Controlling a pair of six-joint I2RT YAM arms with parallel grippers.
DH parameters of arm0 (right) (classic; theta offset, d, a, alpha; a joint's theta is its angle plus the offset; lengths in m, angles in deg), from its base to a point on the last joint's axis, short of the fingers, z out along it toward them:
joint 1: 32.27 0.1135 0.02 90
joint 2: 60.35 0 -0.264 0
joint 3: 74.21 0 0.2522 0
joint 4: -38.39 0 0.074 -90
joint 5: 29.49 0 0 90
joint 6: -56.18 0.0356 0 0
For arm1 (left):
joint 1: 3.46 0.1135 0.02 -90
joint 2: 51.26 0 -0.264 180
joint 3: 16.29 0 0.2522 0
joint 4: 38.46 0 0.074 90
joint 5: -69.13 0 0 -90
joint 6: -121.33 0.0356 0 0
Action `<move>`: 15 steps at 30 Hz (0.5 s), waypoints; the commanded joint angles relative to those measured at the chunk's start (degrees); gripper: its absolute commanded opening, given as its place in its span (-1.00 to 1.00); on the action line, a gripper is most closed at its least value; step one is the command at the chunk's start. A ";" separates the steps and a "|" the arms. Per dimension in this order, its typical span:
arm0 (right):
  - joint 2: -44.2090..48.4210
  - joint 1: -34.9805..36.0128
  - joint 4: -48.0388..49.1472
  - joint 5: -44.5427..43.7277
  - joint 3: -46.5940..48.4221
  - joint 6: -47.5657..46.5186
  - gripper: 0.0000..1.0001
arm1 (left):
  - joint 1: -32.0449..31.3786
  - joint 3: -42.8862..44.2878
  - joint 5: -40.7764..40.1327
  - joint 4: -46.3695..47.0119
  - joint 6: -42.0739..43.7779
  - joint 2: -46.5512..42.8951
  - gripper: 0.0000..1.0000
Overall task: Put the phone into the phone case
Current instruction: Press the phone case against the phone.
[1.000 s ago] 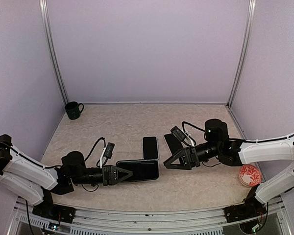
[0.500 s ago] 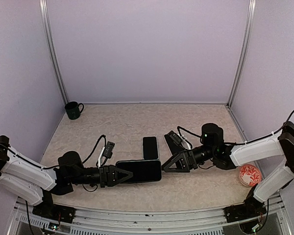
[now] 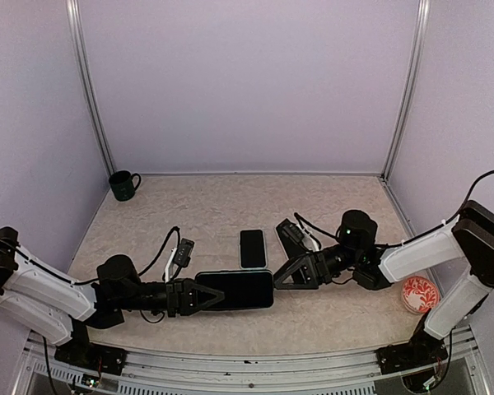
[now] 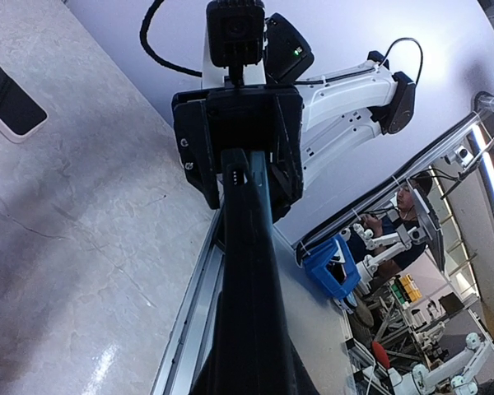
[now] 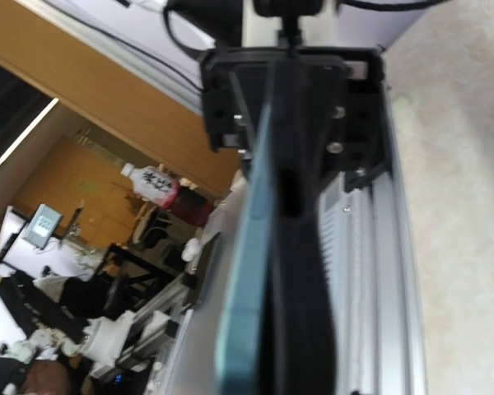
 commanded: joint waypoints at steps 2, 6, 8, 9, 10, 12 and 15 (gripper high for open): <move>-1.80 1.46 6.53 2.06 0.46 3.36 -0.10 | -0.38 1.89 1.11 6.34 0.83 -0.02 -0.98; -2.84 2.44 6.69 2.09 1.09 3.54 -0.20 | -0.42 1.97 1.00 6.37 0.79 0.08 -0.98; -3.37 2.73 7.17 2.02 1.36 3.94 -0.26 | -0.38 2.03 1.09 6.35 0.82 0.08 -0.98; -3.55 2.82 7.63 2.13 1.37 4.25 -0.30 | -0.40 2.03 1.05 6.36 0.70 0.13 -0.98; -3.76 2.86 8.09 2.24 1.48 4.63 -0.34 | -0.46 2.10 1.14 6.31 0.69 0.16 -0.98; -3.97 2.87 8.87 2.47 1.63 5.34 -0.44 | -0.44 2.12 1.14 6.28 0.70 0.17 -0.98; -3.86 2.96 8.69 2.61 1.99 5.52 -0.59 | -0.46 2.19 1.04 6.23 0.66 0.43 -0.98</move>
